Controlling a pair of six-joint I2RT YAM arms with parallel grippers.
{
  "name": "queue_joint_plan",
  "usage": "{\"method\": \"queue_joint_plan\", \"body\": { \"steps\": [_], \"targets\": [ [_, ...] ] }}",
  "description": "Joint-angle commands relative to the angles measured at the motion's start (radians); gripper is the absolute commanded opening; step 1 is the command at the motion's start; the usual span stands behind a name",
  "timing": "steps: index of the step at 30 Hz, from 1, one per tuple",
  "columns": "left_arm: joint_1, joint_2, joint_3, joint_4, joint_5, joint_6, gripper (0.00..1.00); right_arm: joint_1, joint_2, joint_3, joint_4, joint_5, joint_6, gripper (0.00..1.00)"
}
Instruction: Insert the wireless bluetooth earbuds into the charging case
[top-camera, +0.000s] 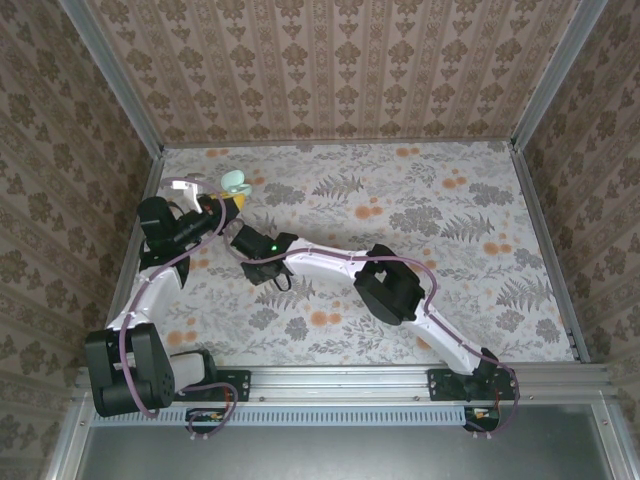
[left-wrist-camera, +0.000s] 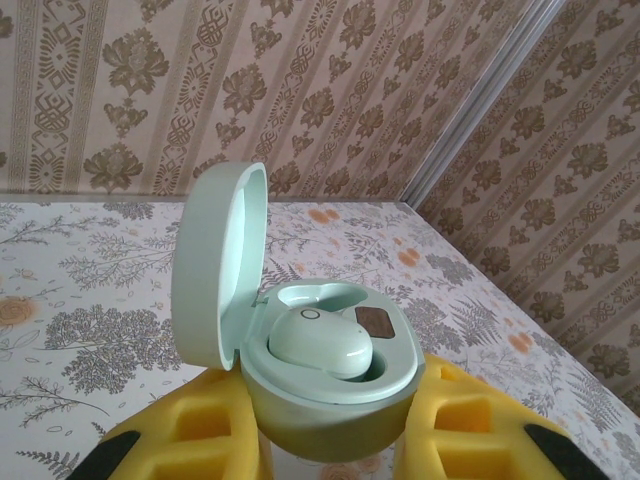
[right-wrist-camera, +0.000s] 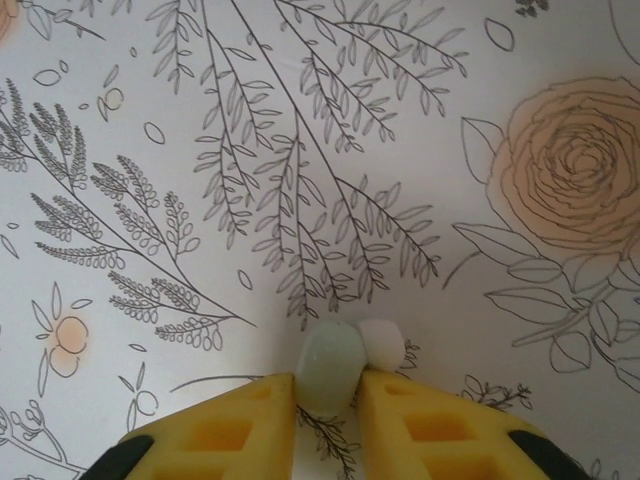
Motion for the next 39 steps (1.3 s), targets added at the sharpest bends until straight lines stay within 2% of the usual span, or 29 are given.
{"method": "queue_joint_plan", "body": {
  "steps": [1, 13, 21, 26, 32, 39],
  "targets": [
    [-0.002, -0.02, -0.001, 0.015, 0.055, 0.005, 0.13, -0.01, -0.058, -0.094, -0.021, 0.025, -0.004, 0.22],
    [-0.041, -0.089, -0.05, 0.003, 0.052, -0.014, 0.13, -0.047, -0.445, -0.644, 0.183, 0.007, 0.074, 0.2],
    [-0.127, -0.099, -0.073, -0.012, 0.018, 0.01, 0.13, -0.061, -0.603, -0.876, 0.17, -0.051, 0.042, 0.2],
    [-0.167, -0.103, -0.09, -0.007, -0.004, 0.015, 0.13, -0.078, -0.673, -0.969, 0.136, -0.054, 0.035, 0.25],
    [-0.191, -0.111, -0.098, -0.004, -0.021, 0.018, 0.13, -0.114, -0.769, -1.013, 0.105, -0.056, 0.062, 0.41],
    [-0.194, -0.117, -0.096, -0.025, -0.027, 0.034, 0.13, -0.137, -0.908, -1.031, 0.076, -0.041, 0.119, 0.39]
  ]
}}
